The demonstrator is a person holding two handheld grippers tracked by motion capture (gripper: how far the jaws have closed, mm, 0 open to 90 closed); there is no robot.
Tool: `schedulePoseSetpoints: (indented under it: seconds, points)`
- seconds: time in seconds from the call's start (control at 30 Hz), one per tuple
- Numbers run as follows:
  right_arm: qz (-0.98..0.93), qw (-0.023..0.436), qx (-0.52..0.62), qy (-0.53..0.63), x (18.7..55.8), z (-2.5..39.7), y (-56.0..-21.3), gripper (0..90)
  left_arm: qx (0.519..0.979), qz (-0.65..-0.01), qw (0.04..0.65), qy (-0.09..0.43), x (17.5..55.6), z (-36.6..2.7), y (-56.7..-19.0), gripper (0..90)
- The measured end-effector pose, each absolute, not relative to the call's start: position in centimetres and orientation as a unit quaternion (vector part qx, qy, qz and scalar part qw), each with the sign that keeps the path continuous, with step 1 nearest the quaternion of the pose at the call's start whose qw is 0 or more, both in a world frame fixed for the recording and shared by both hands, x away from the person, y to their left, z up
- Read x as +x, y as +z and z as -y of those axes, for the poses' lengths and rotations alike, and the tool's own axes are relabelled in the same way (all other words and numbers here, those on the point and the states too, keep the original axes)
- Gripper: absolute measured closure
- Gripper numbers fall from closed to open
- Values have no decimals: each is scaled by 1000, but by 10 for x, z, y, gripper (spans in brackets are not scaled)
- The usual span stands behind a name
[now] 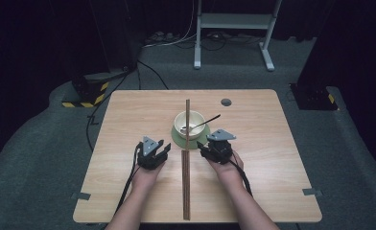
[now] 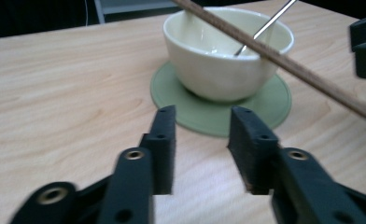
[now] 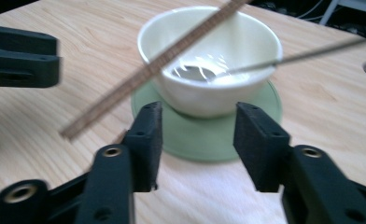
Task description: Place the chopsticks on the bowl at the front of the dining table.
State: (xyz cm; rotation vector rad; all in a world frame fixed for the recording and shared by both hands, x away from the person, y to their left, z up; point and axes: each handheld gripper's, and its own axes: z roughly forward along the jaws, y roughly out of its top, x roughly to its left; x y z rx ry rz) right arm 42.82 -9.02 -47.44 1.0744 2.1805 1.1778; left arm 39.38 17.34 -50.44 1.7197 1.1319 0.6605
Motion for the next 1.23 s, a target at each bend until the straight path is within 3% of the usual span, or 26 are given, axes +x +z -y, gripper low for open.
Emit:
schedulePoseSetpoints:
  seconds: [0.3,0.37,0.7,0.87,1.03,1.23]
  points:
    - [-787,206,433,388,413,138,-502,375,732,-462,433,251,373,-192,-516,372]
    - [-786,202,446,376,411,154,-507,366,750,-460,399,257,365,-205,-514,358]
    - [-766,212,507,333,390,257,-521,359,755,-511,328,247,320,-270,-526,289]
    - [-762,226,513,324,379,297,-521,328,737,-547,323,232,303,-299,-529,130]
    - [-765,228,512,319,378,302,-522,248,729,-554,324,238,302,-300,-531,119]
    - [-755,225,528,315,378,301,-521,224,729,-552,326,240,301,-300,-530,149]
